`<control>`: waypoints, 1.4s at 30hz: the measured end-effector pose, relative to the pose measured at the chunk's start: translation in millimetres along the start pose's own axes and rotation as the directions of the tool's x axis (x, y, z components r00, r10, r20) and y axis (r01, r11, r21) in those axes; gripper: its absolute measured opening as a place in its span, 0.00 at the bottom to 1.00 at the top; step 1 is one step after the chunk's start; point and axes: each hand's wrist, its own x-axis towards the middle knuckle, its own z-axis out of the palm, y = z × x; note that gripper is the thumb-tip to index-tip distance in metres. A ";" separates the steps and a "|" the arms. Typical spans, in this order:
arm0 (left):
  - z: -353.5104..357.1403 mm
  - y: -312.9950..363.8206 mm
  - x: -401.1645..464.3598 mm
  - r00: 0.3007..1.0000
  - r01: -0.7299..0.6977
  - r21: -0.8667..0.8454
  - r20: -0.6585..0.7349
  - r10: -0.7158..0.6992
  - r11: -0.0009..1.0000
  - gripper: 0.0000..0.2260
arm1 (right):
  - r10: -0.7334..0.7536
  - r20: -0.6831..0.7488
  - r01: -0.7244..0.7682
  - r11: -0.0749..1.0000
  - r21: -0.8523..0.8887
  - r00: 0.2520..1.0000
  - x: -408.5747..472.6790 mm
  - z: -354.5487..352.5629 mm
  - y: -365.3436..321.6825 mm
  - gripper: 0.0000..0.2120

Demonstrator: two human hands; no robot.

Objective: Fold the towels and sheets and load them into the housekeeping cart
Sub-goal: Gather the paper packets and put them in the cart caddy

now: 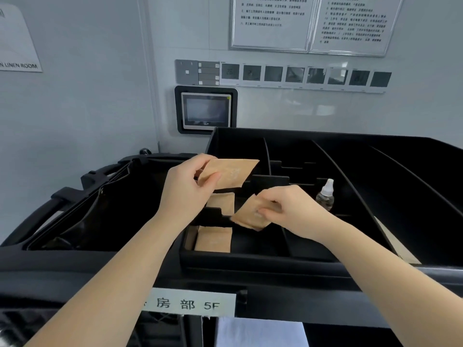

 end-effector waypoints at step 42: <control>27.3 2.9 21.9 0.975 -0.057 0.033 0.215 0.049 0.998 0.09 | 0.054 -0.387 -0.028 0.997 0.071 0.920 29.6 -22.2 5.6 0.03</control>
